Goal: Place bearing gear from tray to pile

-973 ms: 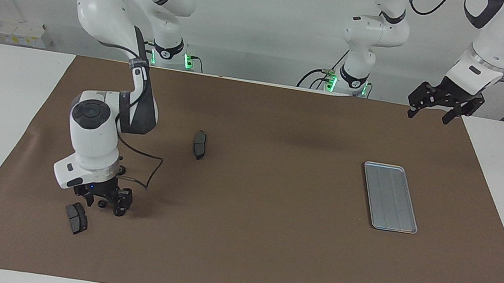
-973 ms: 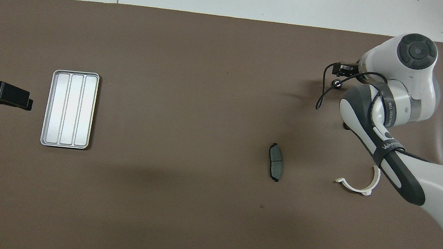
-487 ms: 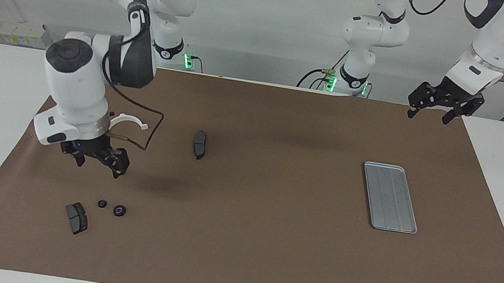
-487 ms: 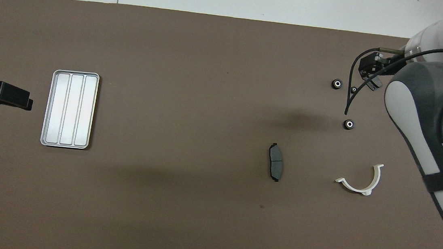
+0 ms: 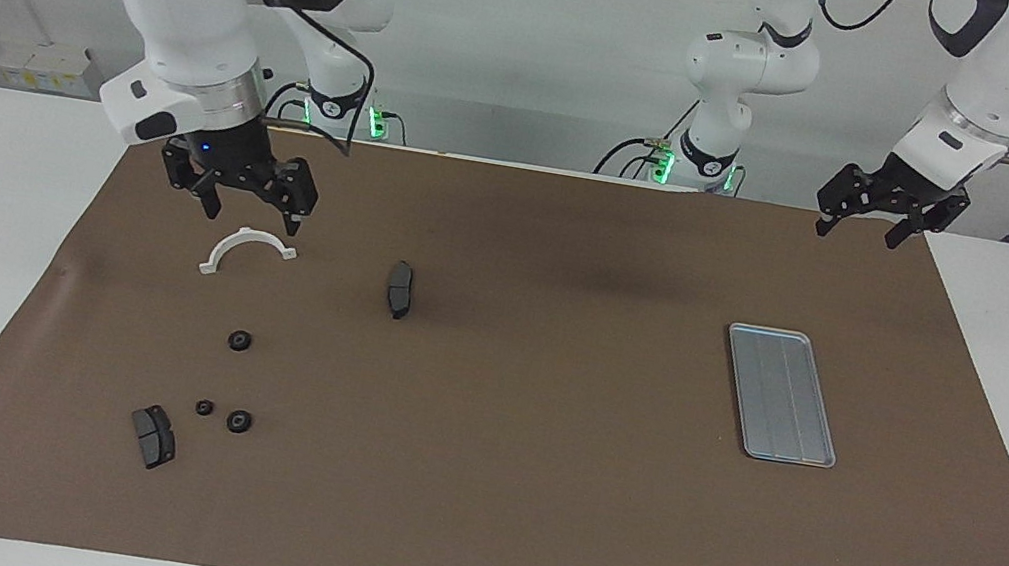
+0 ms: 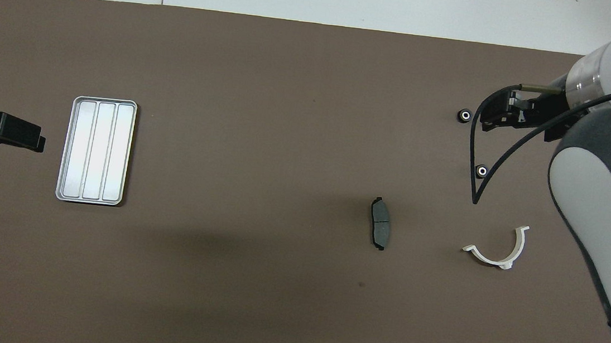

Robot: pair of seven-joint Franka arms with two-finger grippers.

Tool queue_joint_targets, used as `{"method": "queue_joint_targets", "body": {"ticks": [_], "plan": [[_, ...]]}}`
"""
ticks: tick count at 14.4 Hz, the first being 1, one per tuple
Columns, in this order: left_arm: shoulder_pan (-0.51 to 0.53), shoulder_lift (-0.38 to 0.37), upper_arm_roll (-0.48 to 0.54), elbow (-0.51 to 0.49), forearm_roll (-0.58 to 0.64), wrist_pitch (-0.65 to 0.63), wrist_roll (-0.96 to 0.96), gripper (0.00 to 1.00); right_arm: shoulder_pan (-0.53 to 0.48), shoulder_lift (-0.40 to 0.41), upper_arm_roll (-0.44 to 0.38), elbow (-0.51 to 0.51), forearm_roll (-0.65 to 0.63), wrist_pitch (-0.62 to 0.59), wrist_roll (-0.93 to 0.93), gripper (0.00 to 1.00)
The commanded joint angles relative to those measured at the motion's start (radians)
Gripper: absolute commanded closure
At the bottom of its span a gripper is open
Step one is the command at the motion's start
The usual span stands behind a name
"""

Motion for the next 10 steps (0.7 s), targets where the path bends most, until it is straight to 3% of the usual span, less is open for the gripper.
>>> {"method": "queue_joint_targets", "body": {"ticks": [1, 6, 10], "plan": [[0.003, -0.022, 0.005, -0.021, -0.012, -0.007, 0.012, 0.00, 0.031, -0.030, 0.000, -0.063, 0.026, 0.012, 0.049, 0.00], [0.003, -0.022, 0.005, -0.021, -0.012, -0.007, 0.012, 0.00, 0.025, -0.037, 0.000, -0.077, 0.026, 0.012, 0.040, 0.00], [0.003, -0.022, 0.005, -0.021, -0.012, -0.007, 0.011, 0.00, -0.029, -0.084, 0.000, -0.175, 0.077, 0.023, -0.012, 0.00]]}}
